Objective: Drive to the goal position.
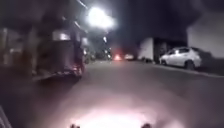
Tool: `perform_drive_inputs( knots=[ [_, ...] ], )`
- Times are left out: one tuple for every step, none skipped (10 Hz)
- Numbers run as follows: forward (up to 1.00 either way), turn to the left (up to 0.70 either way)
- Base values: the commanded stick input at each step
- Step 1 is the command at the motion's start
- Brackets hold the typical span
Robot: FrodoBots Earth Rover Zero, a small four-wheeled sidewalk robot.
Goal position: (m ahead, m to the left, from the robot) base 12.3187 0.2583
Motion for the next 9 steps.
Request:
perform_drive_inputs(
  knots=[
    [1.0,0.0],
    [1.0,0.0],
    [1.0,0.0],
    [1.0,0.0],
    [1.0,0.0],
    [1.0,0.0],
    [1.0,0.0],
    [1.0,0.0],
    [1.0,0.0]
  ],
)
